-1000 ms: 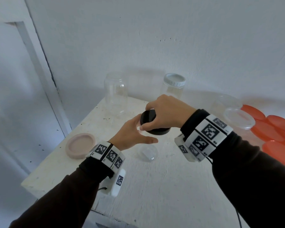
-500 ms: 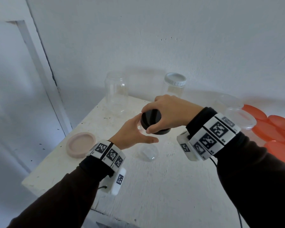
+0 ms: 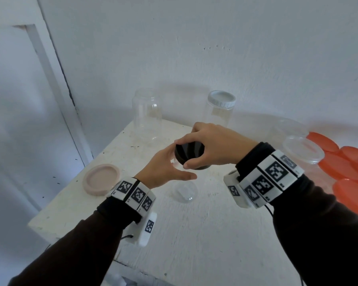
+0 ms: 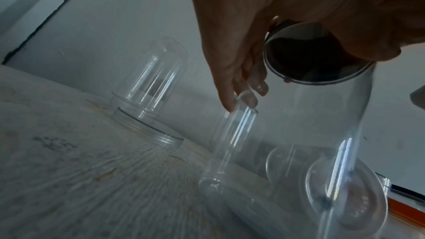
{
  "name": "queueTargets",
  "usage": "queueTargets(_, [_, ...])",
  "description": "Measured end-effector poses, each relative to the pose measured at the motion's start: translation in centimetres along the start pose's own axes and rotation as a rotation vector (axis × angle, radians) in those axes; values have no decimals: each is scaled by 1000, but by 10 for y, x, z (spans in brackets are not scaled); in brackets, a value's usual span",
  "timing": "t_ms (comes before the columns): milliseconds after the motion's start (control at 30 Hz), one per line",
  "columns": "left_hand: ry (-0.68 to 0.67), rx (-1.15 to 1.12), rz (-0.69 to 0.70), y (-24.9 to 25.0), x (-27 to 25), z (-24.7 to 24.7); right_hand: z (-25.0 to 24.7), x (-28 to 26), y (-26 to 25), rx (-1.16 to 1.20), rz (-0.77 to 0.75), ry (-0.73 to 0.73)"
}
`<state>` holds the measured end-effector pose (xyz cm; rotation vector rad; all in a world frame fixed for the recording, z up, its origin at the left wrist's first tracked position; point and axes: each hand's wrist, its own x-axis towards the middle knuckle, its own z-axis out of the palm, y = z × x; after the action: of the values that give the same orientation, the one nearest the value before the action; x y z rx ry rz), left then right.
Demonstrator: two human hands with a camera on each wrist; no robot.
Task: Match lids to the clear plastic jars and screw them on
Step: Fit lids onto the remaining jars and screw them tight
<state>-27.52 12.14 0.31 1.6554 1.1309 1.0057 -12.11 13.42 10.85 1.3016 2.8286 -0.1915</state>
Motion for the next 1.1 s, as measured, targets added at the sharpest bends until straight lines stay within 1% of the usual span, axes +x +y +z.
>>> queueTargets(133, [31,-3,-16,4,-7,7,2,-8,4,17,-20,-18])
queueTargets(300, [-79,-91,-39,15,-13,34,0,-45,26,120,-14,-59])
queueTargets(433, [-133,-118,-54,25,-13,75,3,-93,50,136,0,-64])
queueTargets(600, [-242,-159,-27,44,-9,142,5,-164,82,128,76,-44])
queueTargets(767, [-365,-173,45,62,-3,213,8,-237,115,161,190,-34])
queueTargets(933, [-485,-77,153,81,5,279,12,-311,141,151,301,-3])
queueTargets(1000, [-495,-51,192,89,10,302,14,-340,151,138,359,5])
queueTargets(1100, [-428,-37,264,98,19,334,16,-379,169,85,456,25])
